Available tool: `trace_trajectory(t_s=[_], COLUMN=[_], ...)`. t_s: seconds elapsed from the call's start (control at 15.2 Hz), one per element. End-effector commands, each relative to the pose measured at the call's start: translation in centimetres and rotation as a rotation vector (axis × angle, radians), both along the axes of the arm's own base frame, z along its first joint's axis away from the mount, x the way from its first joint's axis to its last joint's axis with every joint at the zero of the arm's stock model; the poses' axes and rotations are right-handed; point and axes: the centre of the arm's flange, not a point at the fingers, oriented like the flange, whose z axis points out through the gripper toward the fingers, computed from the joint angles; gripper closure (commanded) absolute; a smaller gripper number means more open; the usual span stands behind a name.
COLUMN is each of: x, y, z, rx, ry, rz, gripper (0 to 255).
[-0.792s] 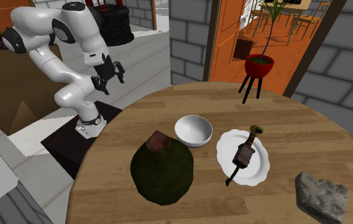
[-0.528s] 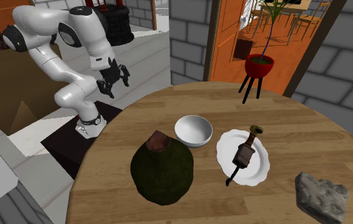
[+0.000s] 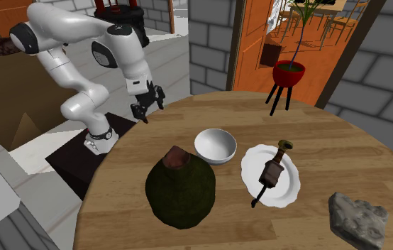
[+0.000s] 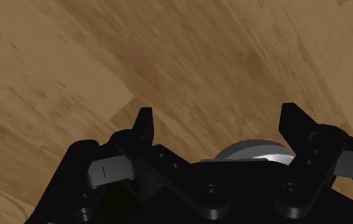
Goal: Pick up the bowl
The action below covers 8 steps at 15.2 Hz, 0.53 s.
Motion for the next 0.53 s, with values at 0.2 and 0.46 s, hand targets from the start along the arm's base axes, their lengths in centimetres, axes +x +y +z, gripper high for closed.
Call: trace_trajectory(t_s=[0.2,0.46], x=[5.9,10.7], y=[-0.2,-0.3], z=[-3.0,-5.0], rx=[-0.004,-0.006], ry=[-0.001,-0.001], rz=[-0.009,-0.016], gripper=[0,0])
